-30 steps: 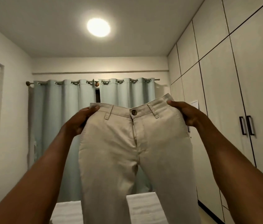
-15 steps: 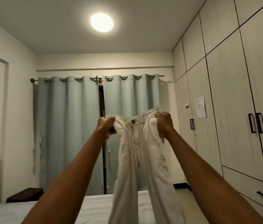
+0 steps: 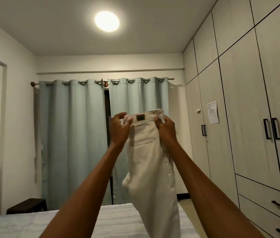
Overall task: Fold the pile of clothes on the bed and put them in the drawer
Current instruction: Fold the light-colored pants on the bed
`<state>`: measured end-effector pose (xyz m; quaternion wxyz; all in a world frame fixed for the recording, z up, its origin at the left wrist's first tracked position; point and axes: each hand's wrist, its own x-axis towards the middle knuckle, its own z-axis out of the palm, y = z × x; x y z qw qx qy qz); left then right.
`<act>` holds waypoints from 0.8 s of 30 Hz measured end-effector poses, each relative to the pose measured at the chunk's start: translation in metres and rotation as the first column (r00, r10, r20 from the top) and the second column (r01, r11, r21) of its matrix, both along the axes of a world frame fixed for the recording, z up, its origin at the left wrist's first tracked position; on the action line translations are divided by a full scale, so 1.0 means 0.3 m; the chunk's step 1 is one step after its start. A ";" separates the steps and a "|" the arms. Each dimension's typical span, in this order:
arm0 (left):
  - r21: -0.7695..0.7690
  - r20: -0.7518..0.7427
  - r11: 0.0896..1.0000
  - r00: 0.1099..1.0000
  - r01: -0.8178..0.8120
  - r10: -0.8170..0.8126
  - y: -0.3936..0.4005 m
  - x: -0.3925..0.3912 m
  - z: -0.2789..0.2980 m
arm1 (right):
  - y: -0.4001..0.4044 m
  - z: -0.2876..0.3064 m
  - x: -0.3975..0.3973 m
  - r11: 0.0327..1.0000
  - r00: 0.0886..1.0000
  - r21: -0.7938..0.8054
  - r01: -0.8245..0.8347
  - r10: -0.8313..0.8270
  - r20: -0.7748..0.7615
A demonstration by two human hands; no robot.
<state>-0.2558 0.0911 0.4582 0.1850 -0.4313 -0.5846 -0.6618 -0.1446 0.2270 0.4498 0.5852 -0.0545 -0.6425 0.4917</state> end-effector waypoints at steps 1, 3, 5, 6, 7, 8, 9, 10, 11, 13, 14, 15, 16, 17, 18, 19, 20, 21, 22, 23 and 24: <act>-0.044 0.070 0.999 0.998 -0.002 0.005 -0.026 -0.022 -0.019 | 0.001 0.013 0.015 0.992 0.993 -0.045 -0.115 0.114 -0.015; -0.142 0.267 0.958 0.942 0.249 -0.205 -0.070 -0.041 -0.050 | -0.009 0.036 0.055 0.919 0.926 -0.119 -0.376 0.371 -0.061; -0.123 0.331 0.879 0.854 0.460 -0.401 -0.105 -0.037 -0.041 | -0.017 0.063 0.090 0.871 0.881 -0.130 -0.473 0.471 -0.052; -0.106 0.309 0.890 0.866 0.443 -0.394 -0.114 -0.029 -0.022 | -0.011 0.074 0.100 0.894 0.899 -0.106 -0.436 0.438 -0.009; -0.096 0.269 0.917 0.897 0.387 -0.351 -0.126 -0.008 0.001 | 0.003 0.085 0.105 0.931 0.930 -0.055 -0.360 0.363 0.054; -0.119 0.231 0.945 0.934 0.305 -0.272 -0.133 0.004 0.024 | 0.017 0.094 0.112 0.965 0.958 0.015 -0.262 0.258 0.125; -0.165 0.199 0.957 0.958 0.239 -0.205 -0.139 0.014 0.046 | 0.026 0.105 0.123 0.982 0.969 0.089 -0.168 0.147 0.200; -0.235 0.176 0.953 0.973 0.190 -0.150 -0.144 0.016 0.063 | 0.037 0.114 0.132 0.983 0.961 0.158 -0.097 0.052 0.271; -0.321 0.172 0.935 0.980 0.152 -0.100 -0.151 0.015 0.081 | 0.046 0.126 0.144 0.976 0.938 0.210 -0.049 -0.027 0.345; -0.576 0.156 0.813 0.988 0.083 0.010 -0.167 -0.007 0.109 | 0.060 0.147 0.173 0.963 0.846 0.268 -0.012 -0.133 0.516; -0.684 0.136 0.727 0.990 0.066 0.039 -0.174 -0.031 0.120 | 0.066 0.155 0.187 0.964 0.782 0.264 -0.025 -0.145 0.607; -0.765 0.124 0.641 0.991 0.063 0.050 -0.177 -0.055 0.122 | 0.078 0.155 0.192 0.973 0.718 0.225 -0.055 -0.118 0.686; -0.822 0.124 0.564 0.991 0.072 0.055 -0.173 -0.080 0.125 | 0.089 0.153 0.197 0.984 0.669 0.153 -0.092 -0.052 0.742; -0.860 0.155 0.499 0.986 0.107 0.056 -0.164 -0.109 0.115 | 0.105 0.135 0.186 0.988 0.632 0.047 -0.145 0.056 0.773; -0.880 0.196 0.449 0.979 0.154 0.048 -0.154 -0.131 0.105 | 0.120 0.114 0.172 0.979 0.607 -0.062 -0.195 0.171 0.776; -0.887 0.247 0.414 0.968 0.206 0.049 -0.139 -0.154 0.088 | 0.141 0.084 0.149 0.958 0.589 -0.159 -0.238 0.272 0.761; -0.890 0.290 0.384 0.955 0.245 0.062 -0.111 -0.187 0.062 | 0.167 0.045 0.117 0.932 0.575 -0.243 -0.270 0.358 0.736; -0.894 0.318 0.359 0.944 0.270 0.083 -0.084 -0.221 0.035 | 0.192 0.009 0.088 0.909 0.558 -0.303 -0.286 0.415 0.718; -0.894 0.343 0.338 0.934 0.292 0.099 -0.045 -0.267 -0.001 | 0.227 -0.031 0.045 0.889 0.537 -0.355 -0.289 0.458 0.708; -0.883 0.383 0.338 0.917 0.327 0.112 -0.014 -0.306 -0.044 | 0.263 -0.071 0.001 0.872 0.516 -0.402 -0.280 0.490 0.702; -0.853 0.445 0.354 0.889 0.384 0.108 0.022 -0.349 -0.093 | 0.299 -0.114 -0.042 0.855 0.494 -0.448 -0.262 0.518 0.699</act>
